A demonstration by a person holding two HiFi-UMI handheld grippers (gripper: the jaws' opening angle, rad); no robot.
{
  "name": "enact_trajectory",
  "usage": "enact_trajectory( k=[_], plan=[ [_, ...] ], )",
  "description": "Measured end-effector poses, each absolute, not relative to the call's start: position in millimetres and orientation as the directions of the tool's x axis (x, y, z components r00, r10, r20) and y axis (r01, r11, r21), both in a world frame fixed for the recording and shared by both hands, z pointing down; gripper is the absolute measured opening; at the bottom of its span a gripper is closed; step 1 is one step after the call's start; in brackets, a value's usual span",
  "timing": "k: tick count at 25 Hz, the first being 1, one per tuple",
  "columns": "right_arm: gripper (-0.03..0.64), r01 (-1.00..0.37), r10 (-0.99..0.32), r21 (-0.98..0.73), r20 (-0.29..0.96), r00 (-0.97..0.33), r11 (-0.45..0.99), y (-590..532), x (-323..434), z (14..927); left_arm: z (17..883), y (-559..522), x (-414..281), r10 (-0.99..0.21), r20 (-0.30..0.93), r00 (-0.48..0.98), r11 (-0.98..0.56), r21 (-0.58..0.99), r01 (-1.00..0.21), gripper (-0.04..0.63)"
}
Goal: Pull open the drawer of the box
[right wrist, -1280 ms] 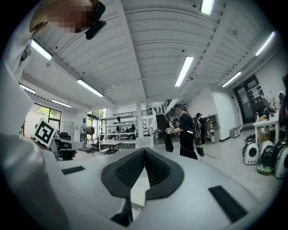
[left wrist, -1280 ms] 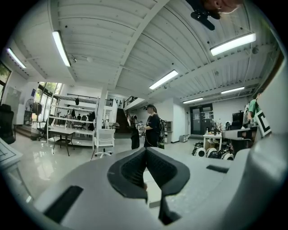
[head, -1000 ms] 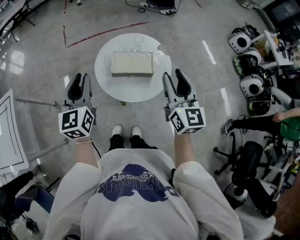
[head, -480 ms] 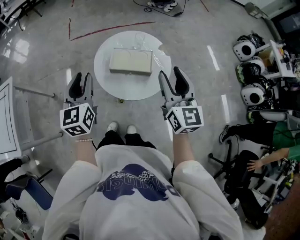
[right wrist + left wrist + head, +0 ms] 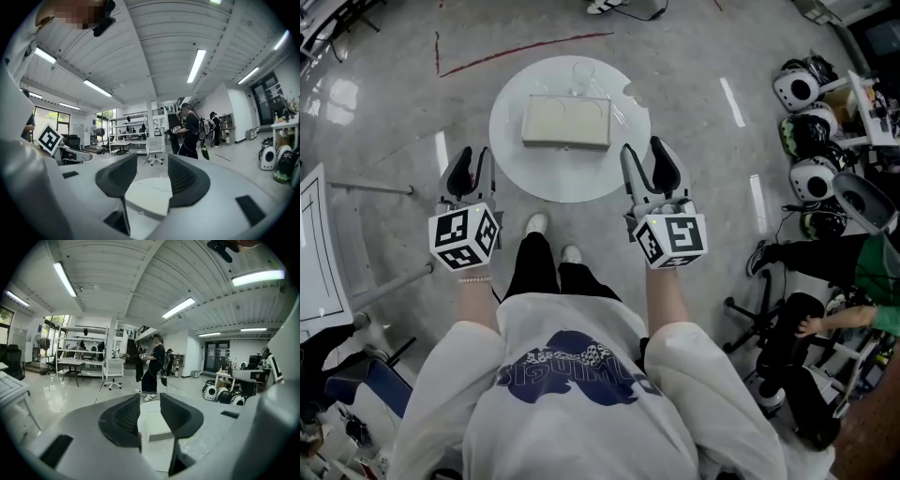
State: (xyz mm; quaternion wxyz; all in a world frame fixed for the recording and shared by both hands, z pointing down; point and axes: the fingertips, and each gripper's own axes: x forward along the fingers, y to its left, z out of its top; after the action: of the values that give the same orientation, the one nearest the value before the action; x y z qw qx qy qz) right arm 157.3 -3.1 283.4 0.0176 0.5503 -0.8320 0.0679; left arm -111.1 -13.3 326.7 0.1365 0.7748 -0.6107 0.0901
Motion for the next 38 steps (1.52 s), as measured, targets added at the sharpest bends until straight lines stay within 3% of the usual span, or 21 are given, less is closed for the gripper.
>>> enact_trajectory(
  k=[14,38],
  plan=[
    [0.181,-0.943,-0.923,-0.078,0.195,-0.332,0.323,-46.8,123.6,330.6,402.7,-91.4,-99.5,-0.802,0.467,0.371,-0.353,0.131,-0.926,0.115],
    [0.181,-0.975,-0.913,-0.113,0.344,-0.22,0.192,-64.8,112.5,412.4,538.0,-135.9,-70.5,-0.567,0.669,0.481,-0.421,0.266,-0.867,0.115]
  ],
)
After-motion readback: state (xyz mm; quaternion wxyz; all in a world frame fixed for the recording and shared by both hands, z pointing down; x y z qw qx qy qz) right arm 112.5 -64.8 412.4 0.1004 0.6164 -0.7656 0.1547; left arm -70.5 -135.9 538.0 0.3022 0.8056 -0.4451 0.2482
